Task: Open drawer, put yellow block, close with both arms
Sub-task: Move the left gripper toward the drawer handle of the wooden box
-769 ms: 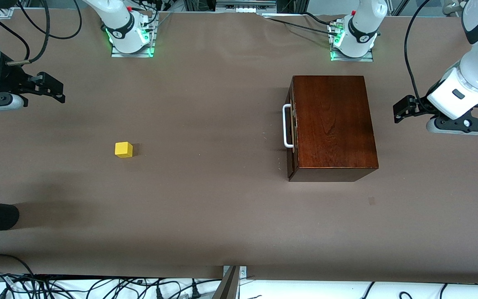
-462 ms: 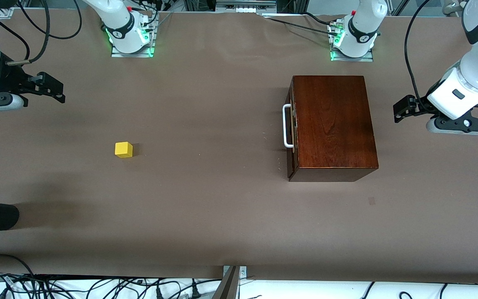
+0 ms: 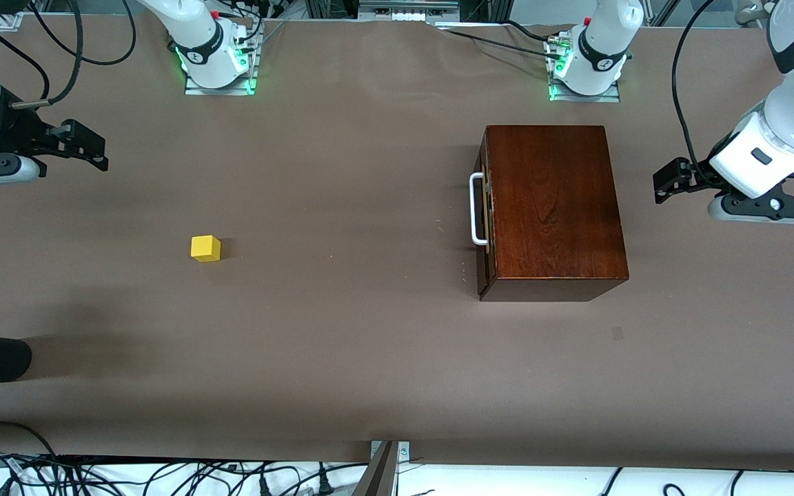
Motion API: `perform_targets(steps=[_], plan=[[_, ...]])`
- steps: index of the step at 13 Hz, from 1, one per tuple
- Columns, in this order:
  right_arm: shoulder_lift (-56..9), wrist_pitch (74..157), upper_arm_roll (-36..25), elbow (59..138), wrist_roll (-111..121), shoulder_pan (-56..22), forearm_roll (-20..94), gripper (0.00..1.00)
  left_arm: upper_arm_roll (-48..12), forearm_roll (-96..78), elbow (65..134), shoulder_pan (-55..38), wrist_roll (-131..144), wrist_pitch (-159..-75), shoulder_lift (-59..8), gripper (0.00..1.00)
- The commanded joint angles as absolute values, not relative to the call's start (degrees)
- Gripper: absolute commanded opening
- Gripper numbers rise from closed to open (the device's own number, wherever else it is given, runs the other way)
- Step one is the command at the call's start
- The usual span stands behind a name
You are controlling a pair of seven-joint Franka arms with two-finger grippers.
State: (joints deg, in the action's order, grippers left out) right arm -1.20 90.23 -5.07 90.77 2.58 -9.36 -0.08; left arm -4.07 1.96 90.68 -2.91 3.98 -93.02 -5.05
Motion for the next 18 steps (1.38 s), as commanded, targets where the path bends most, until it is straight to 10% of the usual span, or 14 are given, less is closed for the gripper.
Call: perform_targets(steps=[1, 8, 18], plan=[[-1.67, 89.82, -5.10, 89.65, 2.02, -9.23, -0.79, 1.00, -5.18, 1.06, 88.51, -2.90, 3.69, -91.32, -5.98, 1.00], [-1.85, 89.91, -5.19, 89.65, 2.02, -9.23, -0.70, 1.00, -5.54, 0.79, 88.51, -2.90, 3.78, -89.83, -5.89, 1.00], [-1.93, 90.44, -5.27, 89.56, 1.93, -9.23, -0.62, 1.00, -26.96, 0.53, 89.21, -2.99, 25.10, -91.65, -13.43, 1.00]])
